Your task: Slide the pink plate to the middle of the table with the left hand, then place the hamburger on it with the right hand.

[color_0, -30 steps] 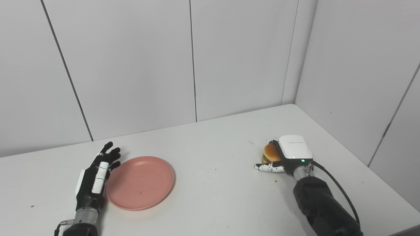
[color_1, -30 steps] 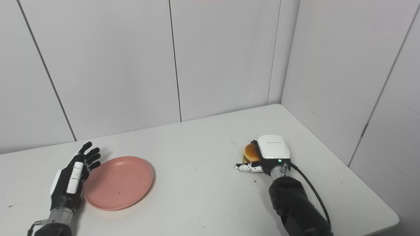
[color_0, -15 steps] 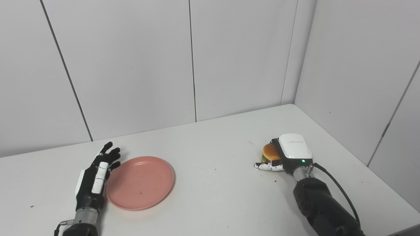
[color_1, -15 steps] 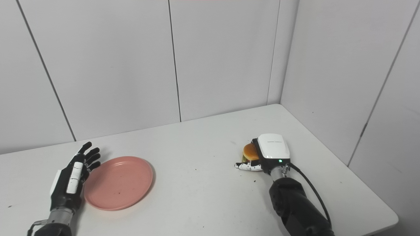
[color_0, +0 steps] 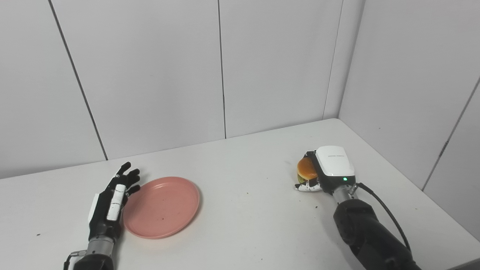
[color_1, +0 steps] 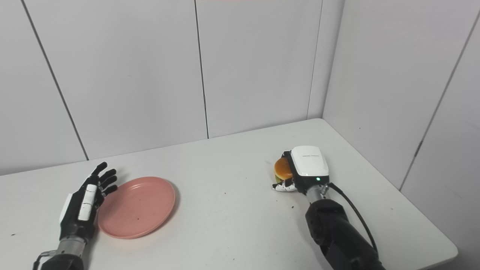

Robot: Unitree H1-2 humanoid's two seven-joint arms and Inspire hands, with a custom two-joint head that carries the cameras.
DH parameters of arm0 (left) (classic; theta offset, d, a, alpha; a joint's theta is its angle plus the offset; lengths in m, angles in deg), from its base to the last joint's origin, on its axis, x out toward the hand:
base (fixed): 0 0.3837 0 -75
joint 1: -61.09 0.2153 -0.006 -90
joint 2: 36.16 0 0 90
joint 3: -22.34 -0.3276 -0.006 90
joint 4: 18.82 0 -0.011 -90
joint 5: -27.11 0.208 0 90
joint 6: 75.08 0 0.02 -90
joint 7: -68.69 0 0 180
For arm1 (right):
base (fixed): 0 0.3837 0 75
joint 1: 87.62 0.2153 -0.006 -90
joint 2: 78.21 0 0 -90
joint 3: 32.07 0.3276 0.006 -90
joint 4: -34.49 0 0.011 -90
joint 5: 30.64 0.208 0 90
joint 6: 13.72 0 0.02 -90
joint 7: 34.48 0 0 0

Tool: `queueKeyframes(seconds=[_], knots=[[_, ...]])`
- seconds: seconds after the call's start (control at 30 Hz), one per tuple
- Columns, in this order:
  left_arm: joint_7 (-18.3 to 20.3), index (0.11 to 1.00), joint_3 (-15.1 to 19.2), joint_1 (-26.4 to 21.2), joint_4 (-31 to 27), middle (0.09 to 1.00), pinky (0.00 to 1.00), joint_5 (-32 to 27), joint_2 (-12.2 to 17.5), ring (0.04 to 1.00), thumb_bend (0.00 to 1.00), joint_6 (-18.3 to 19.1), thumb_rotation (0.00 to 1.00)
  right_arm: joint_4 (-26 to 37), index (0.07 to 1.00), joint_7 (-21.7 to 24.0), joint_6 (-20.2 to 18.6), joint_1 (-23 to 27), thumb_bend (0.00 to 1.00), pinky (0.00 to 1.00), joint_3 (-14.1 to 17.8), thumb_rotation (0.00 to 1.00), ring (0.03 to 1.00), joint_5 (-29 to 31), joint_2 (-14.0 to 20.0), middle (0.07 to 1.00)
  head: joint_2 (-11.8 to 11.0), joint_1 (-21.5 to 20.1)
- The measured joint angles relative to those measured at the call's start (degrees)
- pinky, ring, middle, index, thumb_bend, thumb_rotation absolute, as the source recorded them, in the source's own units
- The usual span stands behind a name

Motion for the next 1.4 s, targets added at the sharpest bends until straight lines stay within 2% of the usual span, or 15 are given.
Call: queueKeyframes(seconds=[0.13,0.2,0.23,0.3,0.33,0.37,0.43,0.5,0.57,0.67,0.87,1.13,1.23,1.4], knots=[[-0.6,0.844,-0.3,0.2,-0.6,0.817,0.79,0.4,-0.8,0.834,0.90,0.2,0.86,5.5,0.488,0.0,0.2,0.2,0.49,0.25,0.1,0.17,0.324,-0.1,0.4,0.435,-0.2,3.3],[-1.4,0.840,-1.1,0.3,-1.0,0.815,0.78,1.4,-1.3,0.831,0.89,0.2,0.86,7.5,0.486,0.4,0.7,0.5,0.49,0.24,0.1,0.17,0.309,0.0,0.3,0.418,-0.2,3.3],[-1.9,0.835,-1.4,0.4,-1.2,0.814,0.77,2.1,-1.5,0.829,0.89,0.2,0.86,8.5,0.485,0.8,0.7,0.5,0.49,0.23,0.1,0.17,0.299,0.1,0.3,0.409,-0.5,6.5],[-3.1,0.825,-1.7,0.6,-1.6,0.807,0.76,3.1,-2.1,0.822,0.89,0.2,0.86,11.4,0.483,1.1,1.2,0.5,0.49,0.21,0.1,0.17,0.281,0.3,-0.1,0.391,-0.6,7.0],[-3.8,0.823,-1.8,0.6,-1.6,0.806,0.76,3.4,-2.4,0.820,0.89,0.2,0.86,12.5,0.483,0.9,2.0,0.6,0.49,0.21,0.1,0.17,0.278,0.3,-0.3,0.388,-0.7,8.8],[-4.5,0.823,-2.0,0.6,-1.7,0.806,0.74,3.8,-2.9,0.814,0.90,0.2,0.86,13.3,0.481,0.9,3.1,0.7,0.50,0.20,0.1,0.16,0.271,0.5,-0.3,0.378,-0.7,8.8],[-5.7,0.823,-2.3,0.6,-1.8,0.805,0.73,4.7,-3.7,0.811,0.90,0.2,0.86,14.3,0.480,1.1,4.3,1.1,0.50,0.20,0.2,0.16,0.263,1.3,-0.7,0.369,-0.8,12.5],[-6.9,0.818,-2.6,0.6,-1.8,0.802,0.73,5.6,-4.5,0.807,0.90,0.2,0.86,15.6,0.480,1.9,5.2,1.3,0.50,0.20,0.3,0.16,0.262,2.4,-1.3,0.368,-1.0,12.5],[-7.8,0.809,-2.7,0.6,-1.8,0.795,0.72,6.0,-5.1,0.799,0.89,0.2,0.85,16.0,0.479,2.5,6.0,1.5,0.50,0.20,0.3,0.16,0.267,2.5,-1.8,0.375,-1.2,15.1],[-9.1,0.810,-2.7,0.5,-1.6,0.791,0.71,6.8,-6.0,0.792,0.88,0.0,0.85,16.1,0.480,2.8,6.2,1.8,0.50,0.20,0.1,0.16,0.263,2.5,-2.9,0.375,-1.8,17.9],[-10.3,0.811,-2.9,0.0,-0.8,0.786,0.69,7.0,-6.9,0.791,0.86,-1.2,0.85,15.5,0.481,3.1,8.3,3.7,0.50,0.20,-1.8,0.16,0.275,2.4,-5.9,0.388,-2.5,20.3],[-10.6,0.812,-2.8,0.0,-0.7,0.787,0.70,6.9,-7.4,0.795,0.86,-1.5,0.83,12.4,0.482,3.5,9.5,5.8,0.50,0.22,-5.1,0.16,0.290,1.5,-11.6,0.391,-3.2,21.3],[-10.9,0.807,-2.8,-0.2,-0.3,0.786,0.70,6.9,-7.6,0.789,0.85,-1.8,0.84,10.0,0.482,3.4,10.0,6.1,0.50,0.20,-6.0,0.16,0.273,0.9,-12.5,0.381,-3.5,21.8],[-11.2,0.792,-2.8,-0.4,0.3,0.777,0.71,6.9,-7.7,0.777,0.87,-2.5,0.84,6.3,0.485,3.1,11.2,6.4,0.50,0.24,-7.2,0.16,0.315,0.4,-13.7,0.423,-3.8,22.2]])
